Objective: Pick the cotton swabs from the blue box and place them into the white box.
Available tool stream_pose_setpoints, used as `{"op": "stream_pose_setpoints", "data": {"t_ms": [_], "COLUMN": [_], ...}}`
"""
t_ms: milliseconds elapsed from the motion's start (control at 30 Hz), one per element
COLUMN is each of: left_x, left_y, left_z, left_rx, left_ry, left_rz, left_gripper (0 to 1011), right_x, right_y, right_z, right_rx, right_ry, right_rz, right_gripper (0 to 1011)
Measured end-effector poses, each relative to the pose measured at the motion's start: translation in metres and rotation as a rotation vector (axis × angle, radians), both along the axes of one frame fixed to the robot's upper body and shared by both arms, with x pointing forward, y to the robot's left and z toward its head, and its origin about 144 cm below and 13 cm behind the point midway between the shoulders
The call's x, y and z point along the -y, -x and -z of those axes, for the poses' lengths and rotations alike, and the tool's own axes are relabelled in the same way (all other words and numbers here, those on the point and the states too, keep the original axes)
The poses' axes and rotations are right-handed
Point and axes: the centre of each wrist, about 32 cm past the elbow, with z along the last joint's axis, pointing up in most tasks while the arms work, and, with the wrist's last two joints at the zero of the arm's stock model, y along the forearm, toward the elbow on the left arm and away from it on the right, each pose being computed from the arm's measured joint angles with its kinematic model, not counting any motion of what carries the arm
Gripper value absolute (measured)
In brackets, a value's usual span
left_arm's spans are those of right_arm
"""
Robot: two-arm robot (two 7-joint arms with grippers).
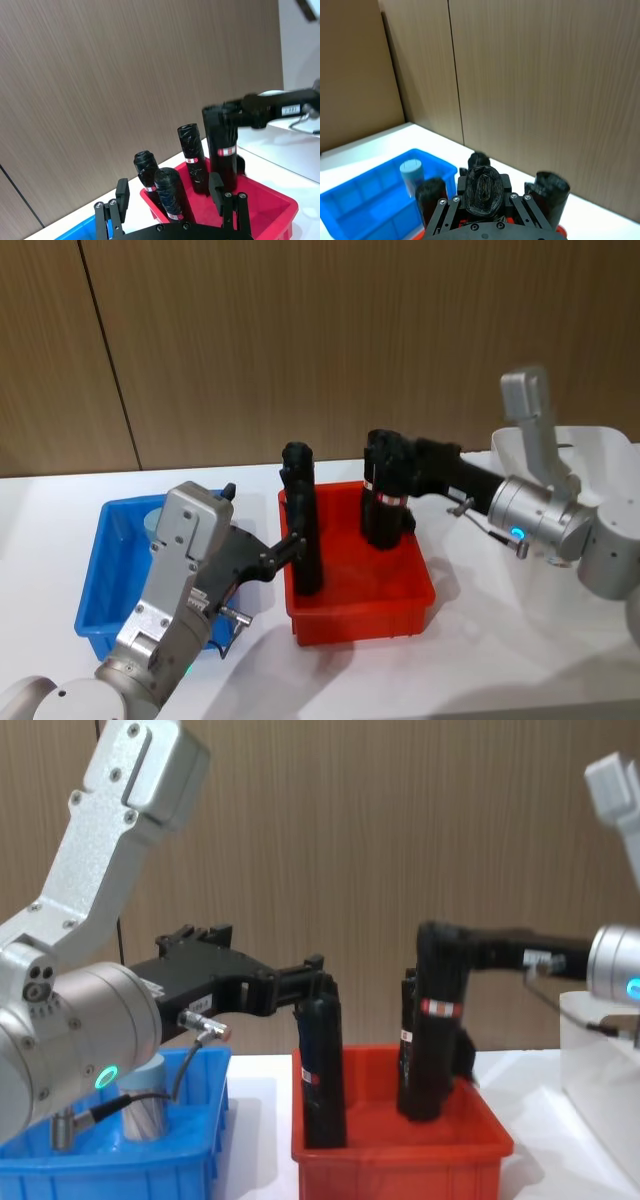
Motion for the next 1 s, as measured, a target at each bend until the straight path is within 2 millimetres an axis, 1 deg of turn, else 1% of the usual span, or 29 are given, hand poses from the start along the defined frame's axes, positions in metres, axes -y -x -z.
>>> {"op": "stream_pose_setpoints", "data": {"t_ms": [100, 167, 533, 567, 833, 1000], "left_x": [0.0, 0.0, 0.0, 0.0, 0.0, 0.0], "left_y": [0.0, 0.0, 0.0, 0.0, 0.0, 0.0], "left_z": [0.0, 0.0, 0.0, 0.0, 0.0, 0.0], "left_rx": [0.0, 0.0, 0.0, 0.0, 0.0, 0.0], "left_ry": [0.0, 0.0, 0.0, 0.0, 0.0, 0.0], "left_rz": [0.0, 0.0, 0.0, 0.0, 0.0, 0.0], "left_gripper": [1004, 1004, 1004, 1004, 1004, 1004], "right_x": [0.001, 0.004, 0.016, 0.016, 0.028, 0.035], "right_y": [0.003, 0.008, 0.025, 0.025, 0.038, 0.043], "right_z": [-0.009, -0.021, -0.056, -0.056, -0.074, -0.08], "right_rx": [0.014, 0.036, 0.085, 0.085, 0.103, 0.102], "right_ry": [-0.003, -0.006, 0.013, 0.013, 0.047, 0.064], "right_rz": [0.012, 0.033, 0.142, 0.142, 0.268, 0.335], "right_gripper": [365, 358, 346, 346, 346, 346]}}
